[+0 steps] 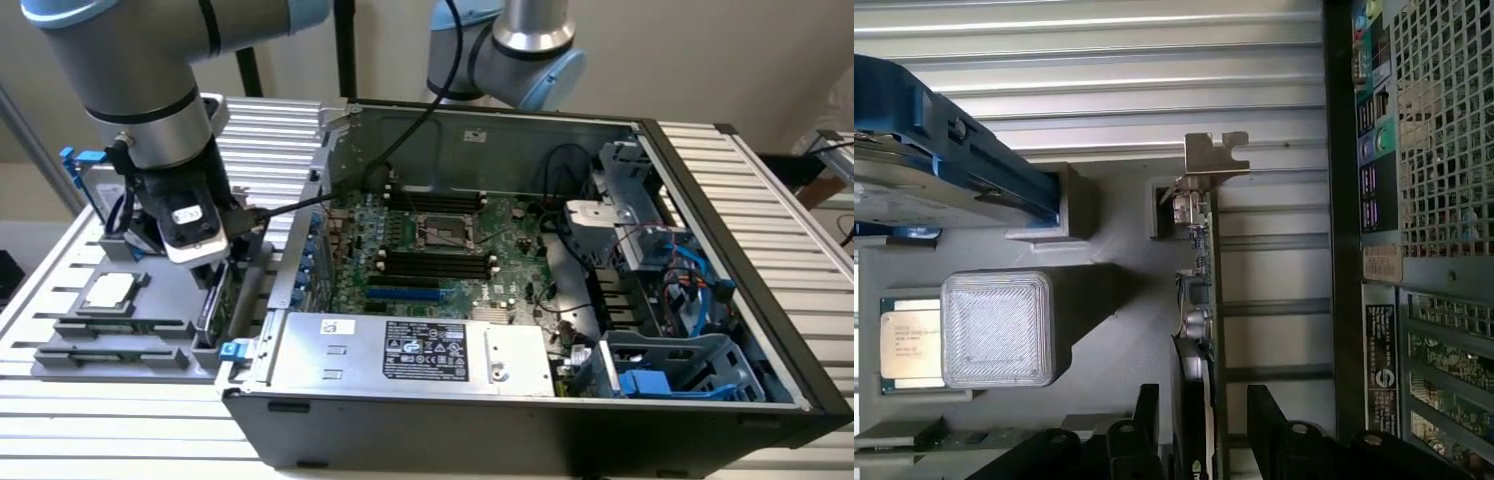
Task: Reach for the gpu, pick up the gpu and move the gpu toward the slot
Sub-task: 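Pick up the gpu and move the gpu toward the slot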
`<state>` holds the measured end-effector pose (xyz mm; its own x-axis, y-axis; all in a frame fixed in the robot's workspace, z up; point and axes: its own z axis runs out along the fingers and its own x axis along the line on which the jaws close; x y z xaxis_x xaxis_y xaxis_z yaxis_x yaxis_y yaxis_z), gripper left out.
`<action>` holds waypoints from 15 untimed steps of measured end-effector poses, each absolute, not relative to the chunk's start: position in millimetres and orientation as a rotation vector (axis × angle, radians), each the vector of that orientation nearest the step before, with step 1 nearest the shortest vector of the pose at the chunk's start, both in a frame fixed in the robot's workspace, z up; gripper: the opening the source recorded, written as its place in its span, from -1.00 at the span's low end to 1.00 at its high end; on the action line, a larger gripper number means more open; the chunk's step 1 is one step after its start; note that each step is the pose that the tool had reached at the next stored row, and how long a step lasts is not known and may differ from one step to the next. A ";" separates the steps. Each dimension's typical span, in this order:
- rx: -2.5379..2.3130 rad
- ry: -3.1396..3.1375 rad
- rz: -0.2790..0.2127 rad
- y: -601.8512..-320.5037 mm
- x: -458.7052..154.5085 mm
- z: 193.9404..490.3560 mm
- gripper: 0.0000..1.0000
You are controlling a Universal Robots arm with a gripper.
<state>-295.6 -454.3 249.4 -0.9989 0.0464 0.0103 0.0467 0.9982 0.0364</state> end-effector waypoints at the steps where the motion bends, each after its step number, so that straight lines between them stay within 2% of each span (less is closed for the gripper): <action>1: -0.073 -3.128 -0.057 -454.1 -295.5 248.4 -0.04; 12: -0.074 -3.121 -0.057 -448.8 -295.1 242.4 -0.04; 14: -0.073 -3.121 -0.057 -448.2 -295.1 241.9 -0.08; 15: -0.074 -3.120 -0.057 -447.9 -295.1 241.7 -0.22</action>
<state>-295.1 -447.9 241.7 -0.9987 0.0467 0.0209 0.0475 0.9982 0.0359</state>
